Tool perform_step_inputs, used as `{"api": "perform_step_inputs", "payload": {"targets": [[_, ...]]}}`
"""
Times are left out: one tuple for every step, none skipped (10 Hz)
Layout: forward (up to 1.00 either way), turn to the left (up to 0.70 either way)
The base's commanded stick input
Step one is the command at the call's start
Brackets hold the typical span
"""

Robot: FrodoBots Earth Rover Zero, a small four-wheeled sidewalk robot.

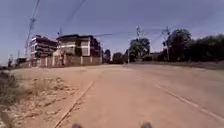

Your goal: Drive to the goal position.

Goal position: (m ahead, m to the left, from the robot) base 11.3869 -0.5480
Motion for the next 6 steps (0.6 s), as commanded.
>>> {"api": "perform_step_inputs", "payload": {"targets": [[0.85, 0.00], [0.85, 0.00], [0.85, 0.00], [0.85, 0.00], [0.85, 0.00], [0.85, 0.00]]}}
